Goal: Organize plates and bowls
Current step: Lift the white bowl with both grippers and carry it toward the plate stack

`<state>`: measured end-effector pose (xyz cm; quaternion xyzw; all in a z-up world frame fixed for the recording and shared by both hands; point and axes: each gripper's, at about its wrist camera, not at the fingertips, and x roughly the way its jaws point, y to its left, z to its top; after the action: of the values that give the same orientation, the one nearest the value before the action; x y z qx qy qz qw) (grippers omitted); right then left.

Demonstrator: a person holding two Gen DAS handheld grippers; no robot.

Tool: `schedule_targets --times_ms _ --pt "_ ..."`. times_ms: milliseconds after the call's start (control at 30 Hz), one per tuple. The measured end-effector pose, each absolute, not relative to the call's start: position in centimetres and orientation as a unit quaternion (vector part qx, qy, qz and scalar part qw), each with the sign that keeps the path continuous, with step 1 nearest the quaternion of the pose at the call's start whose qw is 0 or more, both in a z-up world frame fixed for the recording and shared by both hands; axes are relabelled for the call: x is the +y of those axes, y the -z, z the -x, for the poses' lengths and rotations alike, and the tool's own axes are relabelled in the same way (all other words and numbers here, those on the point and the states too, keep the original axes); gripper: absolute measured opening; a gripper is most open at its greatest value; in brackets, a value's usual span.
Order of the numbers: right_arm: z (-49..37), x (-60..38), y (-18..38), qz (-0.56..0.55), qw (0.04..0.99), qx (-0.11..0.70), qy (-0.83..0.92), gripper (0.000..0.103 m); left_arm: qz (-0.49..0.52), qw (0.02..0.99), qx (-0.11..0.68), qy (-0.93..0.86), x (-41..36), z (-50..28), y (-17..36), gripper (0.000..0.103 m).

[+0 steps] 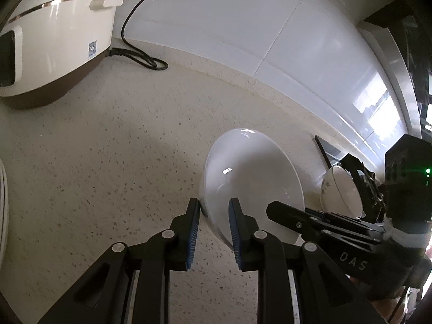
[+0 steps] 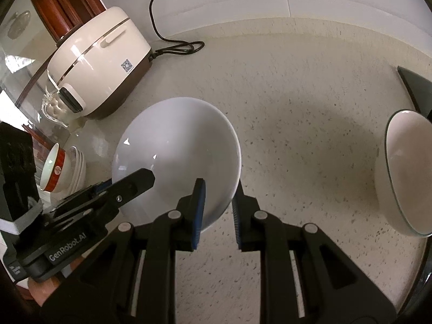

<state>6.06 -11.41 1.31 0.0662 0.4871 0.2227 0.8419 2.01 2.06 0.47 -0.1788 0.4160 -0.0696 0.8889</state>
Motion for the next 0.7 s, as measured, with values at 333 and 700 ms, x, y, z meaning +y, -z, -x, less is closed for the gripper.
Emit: schedule_targets --times_ms 333,700 --pt "-5.96 -11.19 -1.24 -0.083 0.854 0.462 -0.224 0.025 0.170 0.897 0.406 0.054 2.00 -1.94 -0.13 0.024" --pt "-5.96 -10.65 -1.21 -0.083 0.862 0.450 -0.219 0.023 0.150 0.906 0.394 0.040 1.99 -1.64 -0.21 0.023"
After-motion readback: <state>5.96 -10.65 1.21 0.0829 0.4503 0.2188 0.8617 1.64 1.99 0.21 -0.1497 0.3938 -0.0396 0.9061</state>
